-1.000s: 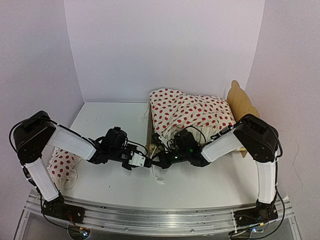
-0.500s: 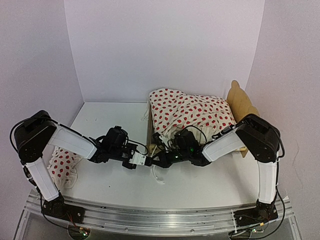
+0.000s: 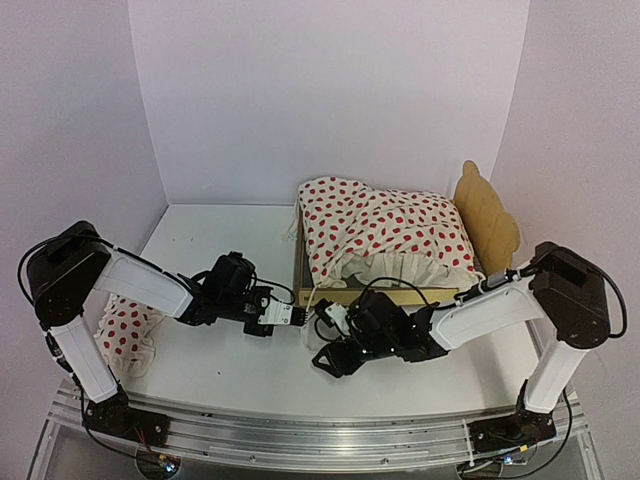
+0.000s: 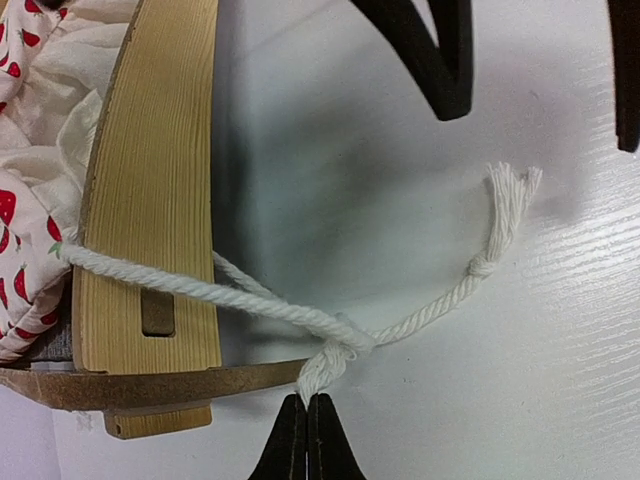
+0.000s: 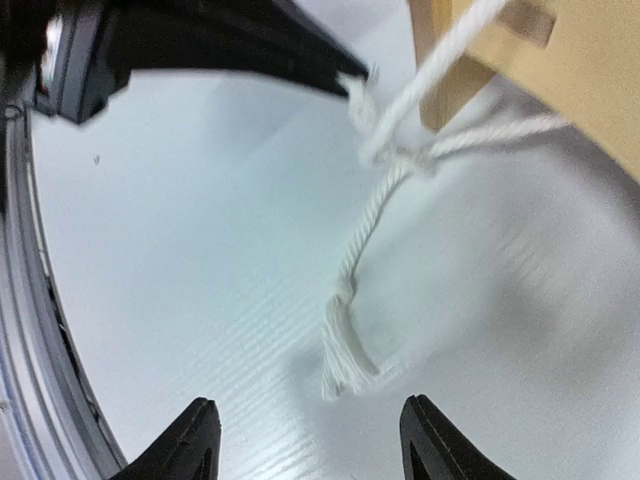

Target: Set up the pet bed

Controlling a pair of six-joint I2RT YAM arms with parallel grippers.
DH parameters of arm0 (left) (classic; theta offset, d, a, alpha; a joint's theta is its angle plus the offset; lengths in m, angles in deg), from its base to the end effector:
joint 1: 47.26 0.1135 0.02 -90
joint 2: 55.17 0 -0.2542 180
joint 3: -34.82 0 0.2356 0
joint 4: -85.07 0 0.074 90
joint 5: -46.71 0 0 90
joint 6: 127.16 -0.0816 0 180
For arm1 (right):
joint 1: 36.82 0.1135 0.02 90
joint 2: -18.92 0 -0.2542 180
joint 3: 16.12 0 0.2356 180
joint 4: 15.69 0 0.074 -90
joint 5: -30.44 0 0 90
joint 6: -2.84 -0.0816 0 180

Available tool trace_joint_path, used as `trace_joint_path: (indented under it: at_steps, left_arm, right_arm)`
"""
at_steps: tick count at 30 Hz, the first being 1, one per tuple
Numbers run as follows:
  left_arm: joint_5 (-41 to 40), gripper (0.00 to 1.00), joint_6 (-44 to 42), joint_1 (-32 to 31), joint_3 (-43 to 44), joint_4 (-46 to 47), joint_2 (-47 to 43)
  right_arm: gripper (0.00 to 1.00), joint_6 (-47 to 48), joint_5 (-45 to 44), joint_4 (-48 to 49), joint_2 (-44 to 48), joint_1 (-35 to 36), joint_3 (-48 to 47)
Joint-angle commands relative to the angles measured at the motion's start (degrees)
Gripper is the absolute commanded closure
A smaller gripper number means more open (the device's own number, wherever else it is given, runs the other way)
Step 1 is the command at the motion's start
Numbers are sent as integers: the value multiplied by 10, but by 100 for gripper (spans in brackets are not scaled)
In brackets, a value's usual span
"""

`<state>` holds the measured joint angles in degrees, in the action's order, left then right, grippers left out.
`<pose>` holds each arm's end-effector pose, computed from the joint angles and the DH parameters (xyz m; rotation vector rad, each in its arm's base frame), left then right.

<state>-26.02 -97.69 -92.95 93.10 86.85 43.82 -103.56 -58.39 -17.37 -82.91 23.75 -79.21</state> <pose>0.2317 -0.2720 0.1154 1.8685 1.2014 -0.1970 0.1825 0.3268 0.1140 -0.9064 2.2041 0.7040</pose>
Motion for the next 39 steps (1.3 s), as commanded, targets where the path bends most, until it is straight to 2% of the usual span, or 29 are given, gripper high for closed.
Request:
trace_joint_path:
  at_steps: [1,7,10,11,13,14,17,18,20,24,26,33,39]
  left_arm:
    - [-2,100,19,2,2,17,-28]
    - [1,100,18,2,-1,22,-33]
    - [3,100,18,2,-5,27,-36]
    - [3,100,19,2,-5,29,-37]
    - [3,100,18,2,-6,30,-39]
    - [2,100,18,2,-5,30,-40]
    - [-3,100,22,3,-6,31,-44]
    - [-5,100,24,3,-6,30,-44]
    - [-10,100,24,3,-4,21,-44]
    - [-18,100,23,6,3,-49,-46]
    - [-32,100,19,12,-1,-80,-50]
    - [-38,100,23,40,-10,-183,-88]
    - [-64,100,-3,47,-66,-218,-106]
  right_arm:
    - [33,17,-71,27,-29,23,12]
    - [31,65,-126,77,-69,25,-1]
    - [32,104,-123,80,-89,25,-12]
    - [37,111,-113,73,-97,25,-17]
    - [67,108,-94,59,-107,25,-18]
    - [76,104,-85,58,-106,25,-9]
    - [98,103,-69,57,-92,25,16]
    - [100,109,-69,54,-83,25,20]
    - [100,136,-63,22,-54,24,1]
    - [100,222,-53,-95,10,21,-136]
    - [100,252,-55,-120,32,5,-174]
    - [100,263,-91,-125,85,-77,-237]
    - [100,300,-97,-126,77,-100,-302]
